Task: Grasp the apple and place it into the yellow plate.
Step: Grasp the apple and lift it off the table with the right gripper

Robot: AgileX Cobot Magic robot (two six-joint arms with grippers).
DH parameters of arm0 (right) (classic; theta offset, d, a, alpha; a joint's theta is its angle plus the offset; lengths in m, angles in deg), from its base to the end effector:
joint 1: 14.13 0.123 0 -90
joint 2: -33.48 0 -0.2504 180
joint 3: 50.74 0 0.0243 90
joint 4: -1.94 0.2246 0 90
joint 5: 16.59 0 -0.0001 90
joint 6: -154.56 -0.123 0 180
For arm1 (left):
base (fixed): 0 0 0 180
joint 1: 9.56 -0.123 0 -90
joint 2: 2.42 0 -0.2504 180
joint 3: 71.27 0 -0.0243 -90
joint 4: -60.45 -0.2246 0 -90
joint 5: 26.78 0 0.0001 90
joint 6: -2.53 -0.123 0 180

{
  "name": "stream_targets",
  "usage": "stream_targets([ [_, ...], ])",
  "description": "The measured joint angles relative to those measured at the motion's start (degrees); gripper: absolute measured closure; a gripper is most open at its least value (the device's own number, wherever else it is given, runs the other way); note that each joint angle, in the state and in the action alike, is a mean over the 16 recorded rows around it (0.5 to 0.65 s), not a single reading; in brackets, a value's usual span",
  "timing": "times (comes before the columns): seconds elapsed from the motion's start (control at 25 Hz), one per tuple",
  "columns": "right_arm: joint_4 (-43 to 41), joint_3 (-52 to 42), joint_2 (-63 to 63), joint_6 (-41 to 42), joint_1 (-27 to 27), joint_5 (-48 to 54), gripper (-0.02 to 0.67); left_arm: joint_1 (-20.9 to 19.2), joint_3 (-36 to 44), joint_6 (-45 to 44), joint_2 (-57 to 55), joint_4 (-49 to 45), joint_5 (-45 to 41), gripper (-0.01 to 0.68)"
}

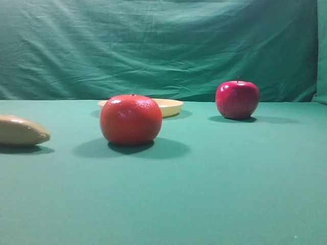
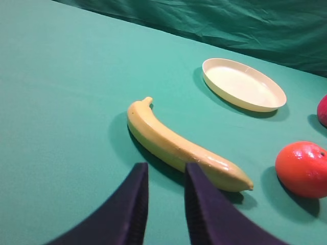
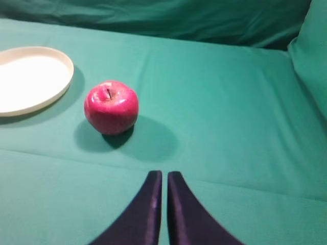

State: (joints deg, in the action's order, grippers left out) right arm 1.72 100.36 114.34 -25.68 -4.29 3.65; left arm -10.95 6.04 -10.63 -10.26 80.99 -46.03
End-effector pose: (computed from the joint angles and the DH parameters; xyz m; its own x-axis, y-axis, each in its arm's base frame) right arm 0.2700 0.0467 0.2380 -0.6334 -0.1093 -0.7660 -0.1695 0.9855 -0.0004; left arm 0.0929 -0.0120 0.1722 -0.2376 -0.1151 -0.9645 0.0627 0.9891 -0.1335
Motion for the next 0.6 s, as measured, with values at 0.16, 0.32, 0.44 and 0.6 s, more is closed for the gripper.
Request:
stream_targets([
  [0.16, 0.1, 8.0, 7.5, 0.3, 0.1, 3.8, 0.643, 0.0, 0.0, 0.0, 0.0, 0.0, 0.0, 0.516],
  [0.32, 0.8, 15.0, 13.8, 1.3, 0.2, 6.5, 0.582, 0.0, 0.0, 0.0, 0.0, 0.0, 0.0, 0.516],
  [0.44, 2.1, 19.6, 18.0, 2.6, 0.2, 8.2, 0.486, 0.0, 0.0, 0.0, 0.0, 0.0, 0.0, 0.516],
  [0.6, 4.9, 25.2, 23.4, 5.1, 0.3, 11.1, 0.325, 0.0, 0.0, 0.0, 0.0, 0.0, 0.0, 0.516],
])
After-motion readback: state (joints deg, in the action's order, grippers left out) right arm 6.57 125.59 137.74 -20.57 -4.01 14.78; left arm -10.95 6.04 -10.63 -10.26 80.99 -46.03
